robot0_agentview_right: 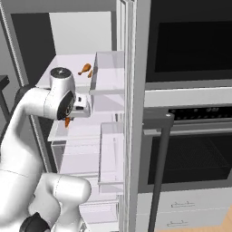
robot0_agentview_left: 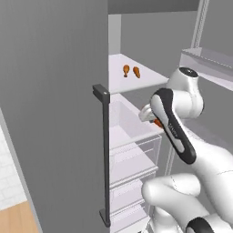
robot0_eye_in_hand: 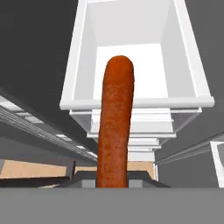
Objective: Place one carrot and one chicken drumstick in each tupperware on the nearby counter, to pack two identical lunches.
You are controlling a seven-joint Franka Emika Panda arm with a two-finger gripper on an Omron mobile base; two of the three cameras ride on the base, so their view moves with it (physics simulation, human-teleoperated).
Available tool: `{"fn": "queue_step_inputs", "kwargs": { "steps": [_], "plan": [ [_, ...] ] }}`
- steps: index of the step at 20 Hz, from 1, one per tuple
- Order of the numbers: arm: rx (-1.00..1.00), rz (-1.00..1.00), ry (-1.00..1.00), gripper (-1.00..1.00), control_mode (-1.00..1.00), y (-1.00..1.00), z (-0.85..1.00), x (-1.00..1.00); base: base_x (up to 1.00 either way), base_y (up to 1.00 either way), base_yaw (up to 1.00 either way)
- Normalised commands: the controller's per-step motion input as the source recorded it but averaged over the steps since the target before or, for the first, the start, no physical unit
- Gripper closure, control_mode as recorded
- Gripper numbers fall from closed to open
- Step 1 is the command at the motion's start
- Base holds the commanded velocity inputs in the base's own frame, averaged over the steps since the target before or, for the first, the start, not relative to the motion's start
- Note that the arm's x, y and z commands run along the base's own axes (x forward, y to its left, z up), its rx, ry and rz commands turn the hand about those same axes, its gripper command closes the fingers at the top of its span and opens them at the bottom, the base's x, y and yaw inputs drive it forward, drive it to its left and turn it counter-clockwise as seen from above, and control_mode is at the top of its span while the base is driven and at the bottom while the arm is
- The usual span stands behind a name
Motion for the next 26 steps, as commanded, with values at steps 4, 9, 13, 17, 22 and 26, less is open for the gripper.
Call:
{"fn": "queue_step_inputs", "kwargs": {
  "steps": [4,9,13,17,22,26],
  "plan": [
    [-0.03,-0.08,-0.23,1.00,-1.00,-0.04,0.07,-1.00,0.00,0.00,0.00],
    [-0.05,-0.11,-0.10,1.00,-1.00,0.00,0.06,-1.00,0.00,0.00,0.00],
    [-0.02,-0.13,0.00,1.00,-1.00,0.00,0.44,-0.80,0.00,0.00,0.00],
    [0.00,0.00,-0.02,1.00,-1.00,0.00,0.07,-0.22,0.00,0.00,0.00],
    [0.00,0.00,0.00,1.00,1.00,0.00,0.00,-0.13,-0.20,0.00,0.00],
    [0.00,0.00,0.00,1.00,1.00,0.00,0.00,0.00,-1.00,0.00,-0.01]
  ]
}}
